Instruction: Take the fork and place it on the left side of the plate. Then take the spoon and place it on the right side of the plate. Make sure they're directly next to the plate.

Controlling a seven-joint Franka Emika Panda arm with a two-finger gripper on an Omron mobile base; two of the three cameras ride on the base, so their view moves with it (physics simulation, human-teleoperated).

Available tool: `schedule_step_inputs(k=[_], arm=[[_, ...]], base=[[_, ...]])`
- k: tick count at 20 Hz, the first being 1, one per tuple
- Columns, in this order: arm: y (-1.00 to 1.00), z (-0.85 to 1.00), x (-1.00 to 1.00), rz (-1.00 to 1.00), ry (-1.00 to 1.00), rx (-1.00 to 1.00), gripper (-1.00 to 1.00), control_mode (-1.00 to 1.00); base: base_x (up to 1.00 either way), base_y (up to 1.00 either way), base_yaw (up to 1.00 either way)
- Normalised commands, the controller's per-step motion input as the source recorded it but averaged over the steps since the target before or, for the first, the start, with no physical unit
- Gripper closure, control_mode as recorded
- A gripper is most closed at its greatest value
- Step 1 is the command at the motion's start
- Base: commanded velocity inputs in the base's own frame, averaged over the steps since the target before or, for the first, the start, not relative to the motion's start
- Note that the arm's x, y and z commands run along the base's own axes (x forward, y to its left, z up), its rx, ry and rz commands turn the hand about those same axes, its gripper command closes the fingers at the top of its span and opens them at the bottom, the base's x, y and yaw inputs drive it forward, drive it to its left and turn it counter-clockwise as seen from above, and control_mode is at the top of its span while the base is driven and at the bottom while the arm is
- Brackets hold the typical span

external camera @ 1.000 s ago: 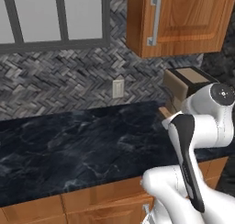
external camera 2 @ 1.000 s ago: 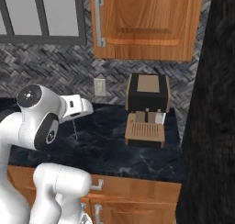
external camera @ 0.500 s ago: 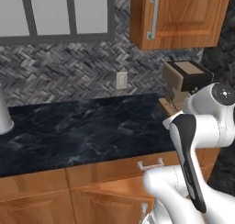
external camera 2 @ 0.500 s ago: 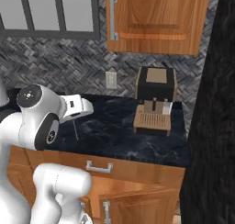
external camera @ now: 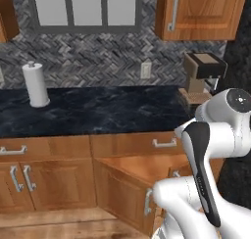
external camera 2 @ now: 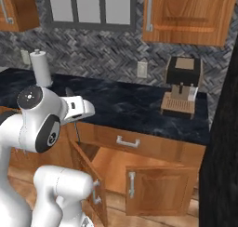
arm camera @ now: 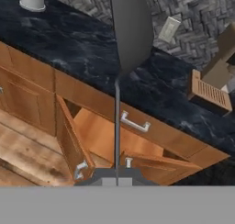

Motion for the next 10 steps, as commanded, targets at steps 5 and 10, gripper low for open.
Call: schedule_step_inputs(k=[5, 10], arm=[[0.00, 0.00, 0.00, 0.00, 0.00, 0.00, 1.00, 1.00], [0.00, 0.00, 0.00, 0.00, 0.00, 0.00, 1.00, 1.00]], base=[[-0.96, 0.18, 0.28], [-0.94, 0.18, 0.28]])
